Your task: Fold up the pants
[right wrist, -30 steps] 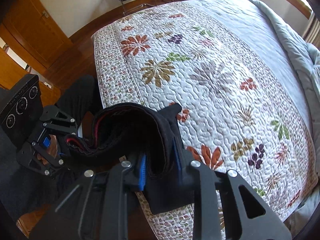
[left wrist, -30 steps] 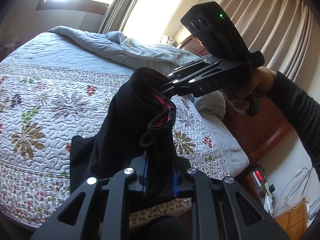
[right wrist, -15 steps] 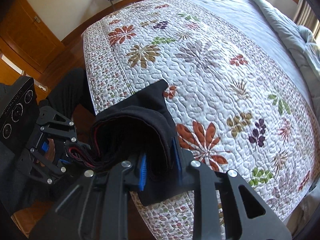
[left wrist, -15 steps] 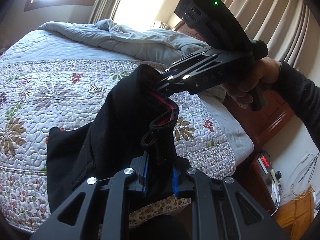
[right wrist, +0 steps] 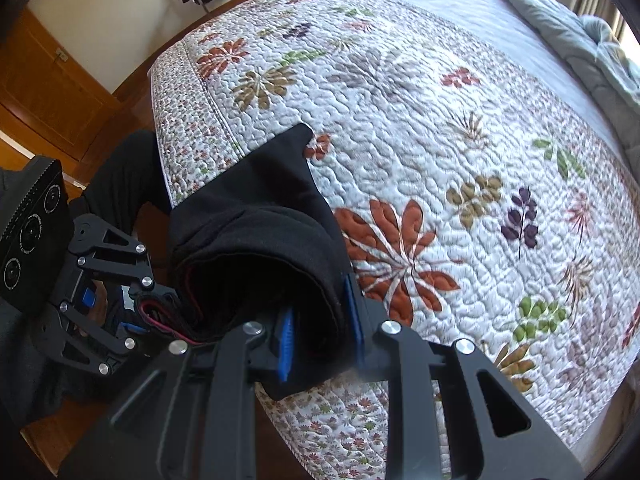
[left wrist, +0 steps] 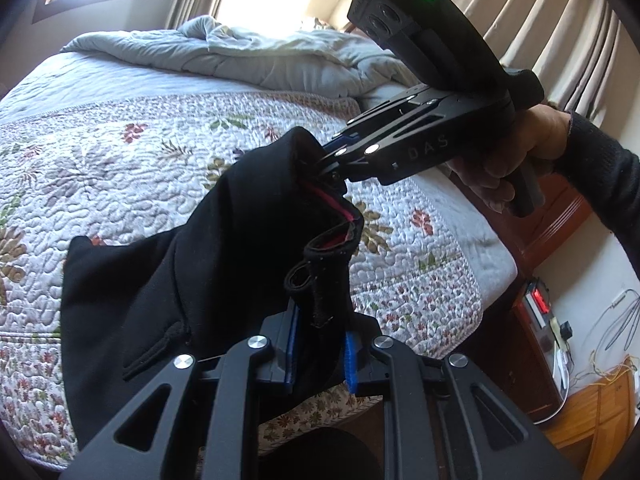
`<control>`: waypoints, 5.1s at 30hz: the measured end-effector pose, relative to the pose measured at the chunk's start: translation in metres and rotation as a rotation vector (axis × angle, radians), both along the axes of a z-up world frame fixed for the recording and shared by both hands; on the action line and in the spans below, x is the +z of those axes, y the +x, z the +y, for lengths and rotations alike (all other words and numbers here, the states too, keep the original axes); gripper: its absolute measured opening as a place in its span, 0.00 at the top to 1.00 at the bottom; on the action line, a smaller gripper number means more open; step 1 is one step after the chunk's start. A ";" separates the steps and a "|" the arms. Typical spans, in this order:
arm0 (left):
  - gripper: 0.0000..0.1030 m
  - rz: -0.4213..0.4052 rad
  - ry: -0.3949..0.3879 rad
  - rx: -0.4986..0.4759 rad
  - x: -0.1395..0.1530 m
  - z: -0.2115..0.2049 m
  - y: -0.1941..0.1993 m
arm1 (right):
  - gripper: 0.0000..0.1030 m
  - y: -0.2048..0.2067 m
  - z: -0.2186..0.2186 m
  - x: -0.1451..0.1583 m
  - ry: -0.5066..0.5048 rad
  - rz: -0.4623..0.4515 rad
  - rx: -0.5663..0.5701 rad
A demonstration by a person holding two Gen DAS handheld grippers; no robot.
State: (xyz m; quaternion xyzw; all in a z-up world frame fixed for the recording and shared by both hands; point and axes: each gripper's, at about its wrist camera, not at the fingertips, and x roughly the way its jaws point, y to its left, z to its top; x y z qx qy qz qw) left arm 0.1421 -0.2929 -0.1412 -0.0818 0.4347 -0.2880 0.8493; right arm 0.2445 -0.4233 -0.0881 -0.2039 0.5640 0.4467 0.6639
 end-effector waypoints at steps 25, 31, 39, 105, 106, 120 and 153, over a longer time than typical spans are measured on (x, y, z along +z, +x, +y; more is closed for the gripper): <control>0.82 0.088 0.083 -0.079 -0.055 -0.039 0.012 | 0.79 -0.005 -0.054 -0.070 0.033 0.062 -0.143; 0.81 0.084 0.097 -0.083 -0.058 -0.041 0.009 | 0.79 -0.009 -0.056 -0.074 0.001 0.055 -0.159; 0.80 0.083 0.126 -0.091 -0.066 -0.045 0.004 | 0.78 -0.014 -0.054 -0.079 -0.054 0.043 -0.167; 0.14 0.360 -0.458 -0.019 -0.093 0.185 0.133 | 0.36 -0.076 -0.129 -0.113 0.531 0.195 -0.878; 0.13 0.351 -0.472 -0.005 -0.088 0.192 0.129 | 0.20 -0.077 -0.133 -0.106 0.521 0.174 -0.898; 0.13 0.413 -0.617 0.081 -0.111 0.230 0.093 | 0.84 -0.089 -0.107 -0.124 0.454 0.277 -0.868; 0.09 0.360 -0.703 -0.169 -0.079 0.194 0.129 | 0.63 -0.103 -0.101 -0.151 0.735 0.446 -0.826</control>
